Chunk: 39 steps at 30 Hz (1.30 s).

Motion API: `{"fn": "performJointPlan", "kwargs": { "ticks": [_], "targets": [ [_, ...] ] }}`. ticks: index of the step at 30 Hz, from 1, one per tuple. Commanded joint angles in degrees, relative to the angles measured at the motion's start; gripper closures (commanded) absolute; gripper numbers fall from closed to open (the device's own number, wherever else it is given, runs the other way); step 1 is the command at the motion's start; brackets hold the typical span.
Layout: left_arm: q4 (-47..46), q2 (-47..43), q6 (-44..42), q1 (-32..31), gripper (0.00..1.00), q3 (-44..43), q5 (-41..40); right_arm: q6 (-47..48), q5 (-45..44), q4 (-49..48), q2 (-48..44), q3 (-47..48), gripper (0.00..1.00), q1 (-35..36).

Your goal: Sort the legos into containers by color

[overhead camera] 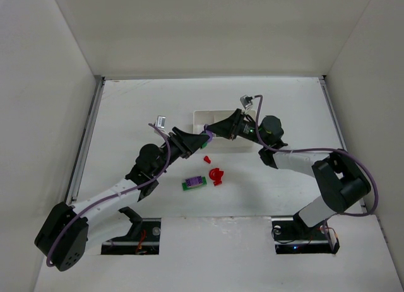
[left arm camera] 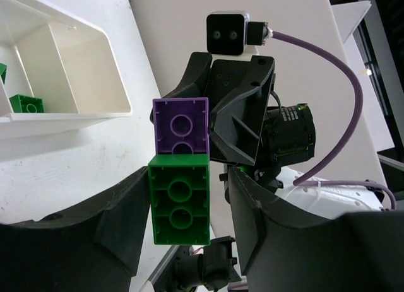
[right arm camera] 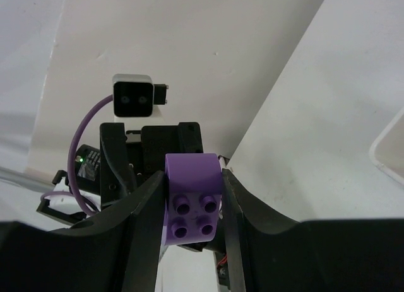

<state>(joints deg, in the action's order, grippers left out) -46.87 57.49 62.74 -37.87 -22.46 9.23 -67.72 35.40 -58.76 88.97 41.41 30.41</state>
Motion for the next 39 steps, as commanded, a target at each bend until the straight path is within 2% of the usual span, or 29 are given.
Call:
{"fn": "performJointPlan", "kwargs": {
  "ticks": [1, 8, 15, 21, 28, 34, 39],
  "targets": [
    [-2.6, -0.7, -0.3, 0.2, 0.52, -0.7, 0.5, 0.6, -0.5, -4.2, 0.2, -0.2, 0.66, -1.3],
    [-2.5, -0.7, -0.9, 0.3, 0.61, -0.4, -0.4, 0.6, -0.4, -4.2, 0.2, -0.9, 0.66, -2.2],
    [-3.1, -1.5, -2.2, -0.1, 0.8, -0.3, -2.0, 0.8, -0.4, -4.0, 0.5, -1.4, 0.66, -2.2],
    [-1.3, -6.7, -2.9, 1.7, 0.84, 1.9, -4.2, 0.8, 0.2, -4.2, -0.4, -3.8, 0.66, -6.1],
    [-0.1, -8.9, -2.7, 3.5, 0.85, 2.5, -4.2, 1.4, -0.2, -3.0, -0.3, -3.5, 0.66, -7.3],
    [4.0, -9.7, -4.1, 4.4, 0.84, 2.2, -4.7, 8.0, -5.3, 7.4, 2.9, 3.3, 0.65, -4.7],
    [8.1, -11.0, -7.5, 4.3, 0.84, 1.8, -6.5, 20.2, -17.4, 23.2, 4.7, 11.1, 0.65, -0.2]
  ]
}}
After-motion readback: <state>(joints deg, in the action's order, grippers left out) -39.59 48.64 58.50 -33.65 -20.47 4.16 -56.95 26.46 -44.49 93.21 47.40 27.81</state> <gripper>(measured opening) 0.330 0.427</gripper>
